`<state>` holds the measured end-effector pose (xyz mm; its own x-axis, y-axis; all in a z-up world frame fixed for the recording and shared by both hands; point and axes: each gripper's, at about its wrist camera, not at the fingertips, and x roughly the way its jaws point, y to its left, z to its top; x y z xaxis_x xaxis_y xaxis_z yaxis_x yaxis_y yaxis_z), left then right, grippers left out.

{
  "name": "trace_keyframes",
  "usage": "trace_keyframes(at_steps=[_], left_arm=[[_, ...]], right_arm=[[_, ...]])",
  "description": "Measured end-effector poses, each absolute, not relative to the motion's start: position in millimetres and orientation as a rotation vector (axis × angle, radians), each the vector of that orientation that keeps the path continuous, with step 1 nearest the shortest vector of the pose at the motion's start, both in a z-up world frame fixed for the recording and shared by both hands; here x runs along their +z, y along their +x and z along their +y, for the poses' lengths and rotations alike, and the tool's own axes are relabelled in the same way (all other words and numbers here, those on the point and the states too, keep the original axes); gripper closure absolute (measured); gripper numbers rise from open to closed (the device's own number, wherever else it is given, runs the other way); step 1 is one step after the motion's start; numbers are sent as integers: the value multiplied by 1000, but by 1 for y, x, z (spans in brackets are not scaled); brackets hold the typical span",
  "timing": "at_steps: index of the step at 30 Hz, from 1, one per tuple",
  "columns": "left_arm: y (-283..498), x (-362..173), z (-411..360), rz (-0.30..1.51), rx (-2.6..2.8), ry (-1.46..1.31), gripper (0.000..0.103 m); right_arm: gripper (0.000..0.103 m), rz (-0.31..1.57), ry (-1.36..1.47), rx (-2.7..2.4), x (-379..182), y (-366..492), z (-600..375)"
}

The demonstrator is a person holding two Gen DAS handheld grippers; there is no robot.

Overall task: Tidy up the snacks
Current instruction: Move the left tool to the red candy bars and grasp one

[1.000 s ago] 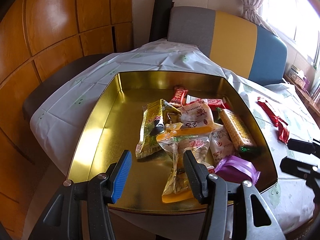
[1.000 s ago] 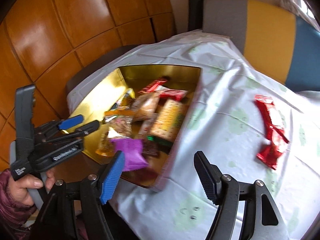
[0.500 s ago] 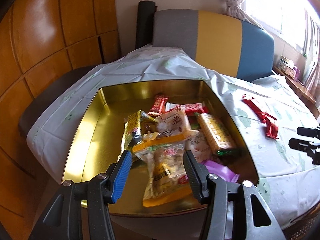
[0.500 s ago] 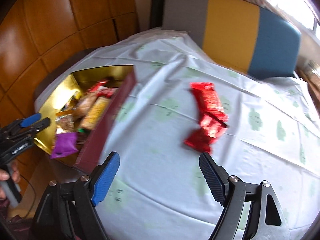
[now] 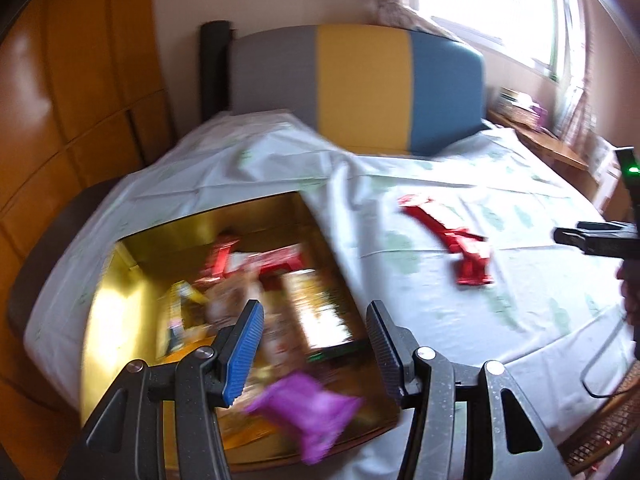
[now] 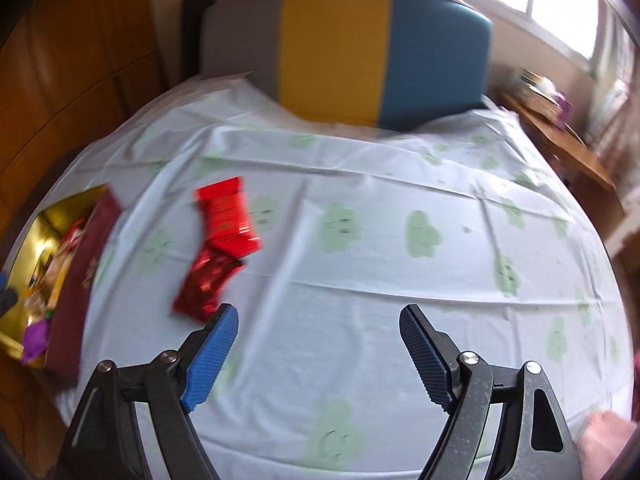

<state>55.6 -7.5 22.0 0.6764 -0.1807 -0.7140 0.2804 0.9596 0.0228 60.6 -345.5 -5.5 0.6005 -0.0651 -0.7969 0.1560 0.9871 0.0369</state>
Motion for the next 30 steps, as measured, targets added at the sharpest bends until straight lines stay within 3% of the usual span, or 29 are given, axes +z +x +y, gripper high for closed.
trace_keyframes(at_steps=[15,26,28,30], left_arm=[[96,-14,-174,899,-550,272,49],[130,-56,-214,965,-530,318,49],[135,-65,-216,986,-529,313,64],[133,-66,-214,973,-534,297,67]], right_arm=[[18,938,331,-203,-10,60,-387],[17,899,339,-169,-1,58,-385],[17,896,339,-168,-1,57,-386],[17,895,331,-173,-1,57,-385]])
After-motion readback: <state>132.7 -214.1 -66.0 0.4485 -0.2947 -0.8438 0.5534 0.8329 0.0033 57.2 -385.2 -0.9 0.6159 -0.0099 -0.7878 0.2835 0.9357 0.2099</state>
